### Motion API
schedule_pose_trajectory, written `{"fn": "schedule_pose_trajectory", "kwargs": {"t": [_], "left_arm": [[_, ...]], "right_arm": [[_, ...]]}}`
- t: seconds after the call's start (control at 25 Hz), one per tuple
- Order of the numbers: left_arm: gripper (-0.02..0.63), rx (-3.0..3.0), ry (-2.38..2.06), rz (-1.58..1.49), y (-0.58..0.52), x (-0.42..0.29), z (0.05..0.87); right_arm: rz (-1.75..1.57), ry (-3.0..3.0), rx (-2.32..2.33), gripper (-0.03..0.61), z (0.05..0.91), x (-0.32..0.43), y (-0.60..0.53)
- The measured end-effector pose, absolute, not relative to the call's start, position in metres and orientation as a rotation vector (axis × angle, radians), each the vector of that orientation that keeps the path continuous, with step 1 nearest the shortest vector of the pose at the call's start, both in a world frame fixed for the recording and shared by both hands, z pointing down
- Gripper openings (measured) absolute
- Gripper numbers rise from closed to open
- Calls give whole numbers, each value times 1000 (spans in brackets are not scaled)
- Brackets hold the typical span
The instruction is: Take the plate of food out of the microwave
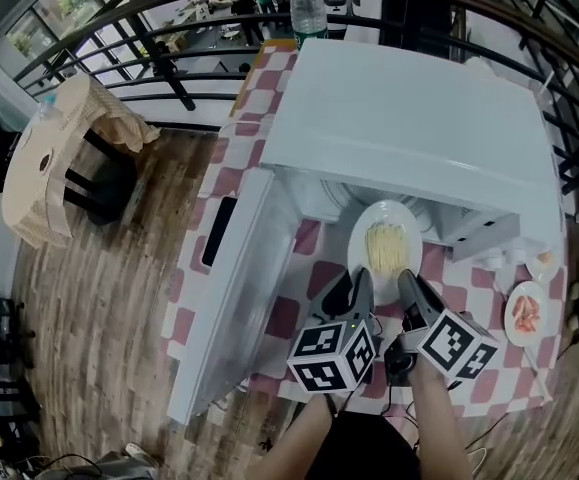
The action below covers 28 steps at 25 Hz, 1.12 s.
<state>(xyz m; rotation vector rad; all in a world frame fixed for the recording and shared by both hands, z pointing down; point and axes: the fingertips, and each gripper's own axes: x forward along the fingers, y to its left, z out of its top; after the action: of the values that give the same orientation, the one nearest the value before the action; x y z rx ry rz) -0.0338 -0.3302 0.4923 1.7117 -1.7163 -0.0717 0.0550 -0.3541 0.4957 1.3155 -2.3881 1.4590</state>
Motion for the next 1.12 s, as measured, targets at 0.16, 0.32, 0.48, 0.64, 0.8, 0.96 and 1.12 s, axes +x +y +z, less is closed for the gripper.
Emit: {"fn": "schedule_pose_trajectory", "kwargs": {"t": [0.16,0.32,0.48,0.64,0.8,0.96,1.12], "left_arm": [[110,1703,-1717,-80,-315,-25,491],[110,1703,-1723,-87,-302,-18,488],[110,1702,-1728,-90,-289,-15,487],[110,1702,-1736,-87,-277,-11,485],[109,1698,-1738,-94,-266,-7,485],[110,1692,-1735,-97,-254,-2,485],[110,1693,-1735,-99,-245,2,483]], "right_arm": [[1460,-2386,1306,66,495,64,-340],[1468,-2391,1304,67,493,70,-327],[1462,-2399,1296,67,492,74,-315],[1465,-2403,1288,66,491,77,-303],[1462,-2404,1281,66,490,81,-292],[1456,-2400,1280,66,490,86,-281],[1452,-2403,1282,66,487,91,-272]]}}
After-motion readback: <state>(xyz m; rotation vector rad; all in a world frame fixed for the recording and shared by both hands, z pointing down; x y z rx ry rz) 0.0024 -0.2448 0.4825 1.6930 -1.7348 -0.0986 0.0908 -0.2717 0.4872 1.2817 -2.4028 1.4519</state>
